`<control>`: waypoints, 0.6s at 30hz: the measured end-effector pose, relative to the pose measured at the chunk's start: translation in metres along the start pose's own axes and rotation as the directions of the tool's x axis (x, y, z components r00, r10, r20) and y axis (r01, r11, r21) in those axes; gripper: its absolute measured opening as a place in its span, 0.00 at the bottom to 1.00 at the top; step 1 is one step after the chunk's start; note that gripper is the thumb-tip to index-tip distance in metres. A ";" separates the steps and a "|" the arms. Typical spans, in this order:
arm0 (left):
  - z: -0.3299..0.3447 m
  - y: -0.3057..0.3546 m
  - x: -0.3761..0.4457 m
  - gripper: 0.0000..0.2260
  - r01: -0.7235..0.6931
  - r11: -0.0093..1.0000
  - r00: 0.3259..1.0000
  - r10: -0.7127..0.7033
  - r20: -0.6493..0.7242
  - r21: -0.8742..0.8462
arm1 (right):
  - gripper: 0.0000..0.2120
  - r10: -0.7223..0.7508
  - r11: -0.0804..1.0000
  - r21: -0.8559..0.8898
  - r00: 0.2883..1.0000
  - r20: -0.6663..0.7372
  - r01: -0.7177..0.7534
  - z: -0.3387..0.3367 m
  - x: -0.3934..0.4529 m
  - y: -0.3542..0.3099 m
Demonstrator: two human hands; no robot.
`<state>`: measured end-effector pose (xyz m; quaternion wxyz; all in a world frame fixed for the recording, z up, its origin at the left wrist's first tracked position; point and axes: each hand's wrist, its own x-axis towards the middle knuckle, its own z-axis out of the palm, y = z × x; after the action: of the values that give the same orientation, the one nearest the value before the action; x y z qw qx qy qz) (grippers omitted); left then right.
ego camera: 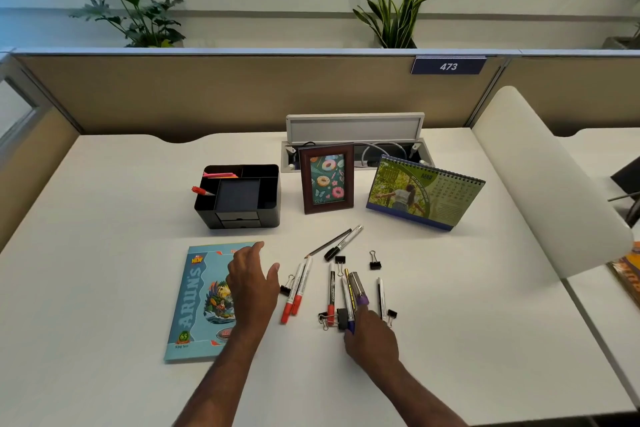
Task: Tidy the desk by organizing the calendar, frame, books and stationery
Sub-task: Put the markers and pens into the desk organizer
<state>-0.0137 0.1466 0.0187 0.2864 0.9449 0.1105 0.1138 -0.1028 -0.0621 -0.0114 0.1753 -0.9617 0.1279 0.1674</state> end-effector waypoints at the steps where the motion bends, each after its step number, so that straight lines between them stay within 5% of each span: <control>1: 0.000 0.000 0.000 0.24 0.000 1.000 1.000 0.000 0.002 0.001 | 0.29 -0.006 1.000 -0.009 1.000 0.016 0.006 0.001 -0.001 0.000; 6: 0.003 0.001 -0.005 0.23 -0.016 1.000 0.999 0.017 0.027 -0.025 | 0.21 -0.003 1.000 -0.003 0.999 -0.035 0.003 0.001 -0.004 -0.003; 11: 0.007 0.016 -0.024 0.20 -0.168 0.979 0.975 0.182 0.124 -0.118 | 0.14 -0.021 0.994 0.106 0.989 -0.143 0.037 -0.022 -0.005 -0.004; 18: 0.012 0.038 -0.050 0.22 -0.415 0.842 0.790 0.522 0.321 -0.346 | 0.04 -0.093 0.962 0.195 0.903 -0.419 0.190 -0.067 -0.014 -0.013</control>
<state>-0.0529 0.0959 0.0229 0.3851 0.8996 -0.2062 -0.0021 -0.0933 -0.0728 0.0569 0.2673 -0.9552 0.1094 -0.0652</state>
